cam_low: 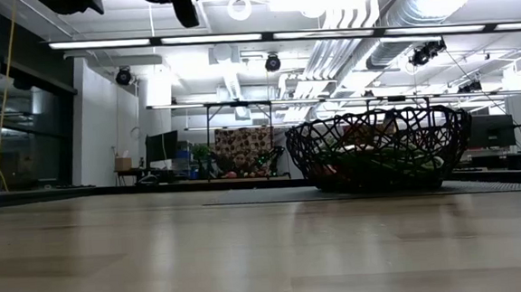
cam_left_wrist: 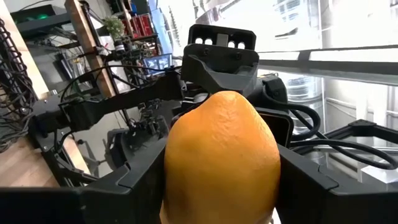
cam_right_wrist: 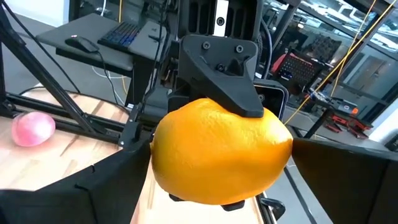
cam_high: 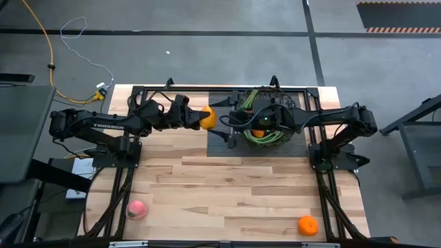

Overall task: Build produce basket
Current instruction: Put the lemon into the black basket

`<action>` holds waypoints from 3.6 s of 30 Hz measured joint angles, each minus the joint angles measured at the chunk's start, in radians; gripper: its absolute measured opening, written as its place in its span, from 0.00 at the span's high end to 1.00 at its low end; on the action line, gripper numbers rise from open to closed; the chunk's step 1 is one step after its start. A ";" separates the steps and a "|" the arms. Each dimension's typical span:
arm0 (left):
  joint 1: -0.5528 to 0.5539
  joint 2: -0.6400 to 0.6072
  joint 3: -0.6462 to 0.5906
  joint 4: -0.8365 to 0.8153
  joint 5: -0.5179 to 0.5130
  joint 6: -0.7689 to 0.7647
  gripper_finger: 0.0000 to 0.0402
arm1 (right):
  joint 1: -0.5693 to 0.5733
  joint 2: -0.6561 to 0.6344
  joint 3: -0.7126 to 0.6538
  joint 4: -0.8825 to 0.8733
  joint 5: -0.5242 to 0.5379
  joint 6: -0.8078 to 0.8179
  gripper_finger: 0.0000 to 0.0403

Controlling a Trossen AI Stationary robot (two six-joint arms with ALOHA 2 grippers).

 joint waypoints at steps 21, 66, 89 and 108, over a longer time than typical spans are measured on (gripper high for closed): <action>0.001 0.002 0.000 -0.006 -0.007 -0.007 0.44 | -0.026 0.048 0.002 0.044 0.014 -0.016 0.08; 0.013 0.003 0.001 -0.028 0.007 0.052 0.42 | -0.036 0.056 0.001 0.020 -0.058 -0.041 0.16; 0.222 -0.062 0.007 -0.015 0.229 0.161 0.13 | -0.039 -0.038 -0.004 -0.044 0.057 -0.038 0.17; 0.119 -0.409 0.003 -0.716 -0.240 1.029 0.13 | -0.117 -0.357 -0.002 -0.684 0.244 0.274 0.16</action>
